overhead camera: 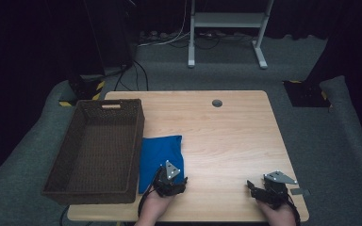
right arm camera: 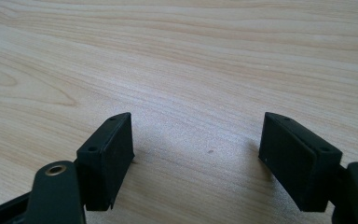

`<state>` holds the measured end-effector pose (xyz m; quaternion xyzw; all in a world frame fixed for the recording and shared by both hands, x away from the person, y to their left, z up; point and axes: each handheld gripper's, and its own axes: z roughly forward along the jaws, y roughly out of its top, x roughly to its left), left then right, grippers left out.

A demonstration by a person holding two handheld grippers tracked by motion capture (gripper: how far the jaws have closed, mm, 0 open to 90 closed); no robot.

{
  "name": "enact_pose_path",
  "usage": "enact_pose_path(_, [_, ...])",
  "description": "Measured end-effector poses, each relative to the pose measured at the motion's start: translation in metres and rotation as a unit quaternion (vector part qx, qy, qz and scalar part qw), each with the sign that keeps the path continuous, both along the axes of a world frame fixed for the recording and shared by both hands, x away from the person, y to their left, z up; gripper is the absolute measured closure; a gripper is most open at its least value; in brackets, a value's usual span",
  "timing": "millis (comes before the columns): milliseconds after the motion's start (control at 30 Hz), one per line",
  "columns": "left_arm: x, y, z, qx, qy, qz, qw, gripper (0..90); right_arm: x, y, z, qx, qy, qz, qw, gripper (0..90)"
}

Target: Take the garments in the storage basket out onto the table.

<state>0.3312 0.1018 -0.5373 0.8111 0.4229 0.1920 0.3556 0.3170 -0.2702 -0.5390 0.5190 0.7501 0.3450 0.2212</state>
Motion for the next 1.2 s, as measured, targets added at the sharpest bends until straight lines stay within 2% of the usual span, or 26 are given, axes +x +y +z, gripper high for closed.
enact_pose_path(100, [0.0, 0.0, 0.0, -0.003, 0.002, 0.001, 1.0, 34.2, 0.0, 0.001, 0.0, -0.004, -0.001, 0.001, 1.0, 25.5])
enact_pose_path(267, [0.001, 0.0, 0.001, -0.016, 0.013, -0.002, 0.9998, 26.7, 0.0, 0.002, 0.0, -0.012, -0.001, 0.003, 0.9999, 24.8])
enact_pose_path(400, [0.004, 0.002, 0.005, -0.034, 0.017, 0.004, 0.9993, 23.1, 0.0, 0.003, 0.0, -0.014, -0.001, 0.003, 0.9999, 24.7])
enact_pose_path(500, [0.006, 0.005, 0.012, -0.024, 0.007, 0.007, 0.9997, 20.0, 0.0, 0.003, 0.0, -0.014, -0.001, 0.003, 0.9999, 24.6])
enact_pose_path(567, [0.009, 0.006, 0.017, -0.028, 0.002, 0.01, 0.9996, 18.7, 0.0, 0.003, 0.0, -0.014, -0.001, 0.004, 0.9999, 24.6])
enact_pose_path(700, [0.019, 0.006, 0.031, -0.024, -0.007, 0.014, 0.9996, 17.0, 0.0, 0.003, 0.0, -0.014, -0.001, 0.006, 0.9999, 24.6])
enact_pose_path(767, [0.025, 0.005, 0.037, -0.026, -0.004, 0.015, 0.9995, 16.6, 0.0, 0.003, 0.0, -0.012, 0.0, 0.006, 0.9999, 24.5])
enact_pose_path(867, [0.038, 0.001, 0.042, -0.027, 0.022, 0.027, 0.999, 16.5, 0.0, 0.002, 0.0, -0.011, -0.001, 0.008, 0.9999, 24.5])
enact_pose_path(1033, [0.059, 0.0, 0.045, -0.022, 0.034, 0.059, 0.9974, 17.3, 0.0, 0.002, 0.0, -0.009, 0.0, 0.013, 0.9999, 24.6])
enact_pose_path(1200, [0.079, -0.005, 0.042, 0.016, 0.027, 0.093, 0.9952, 25.9, 0.001, 0.002, 0.0, -0.003, 0.0, 0.015, 0.9999, 24.6])
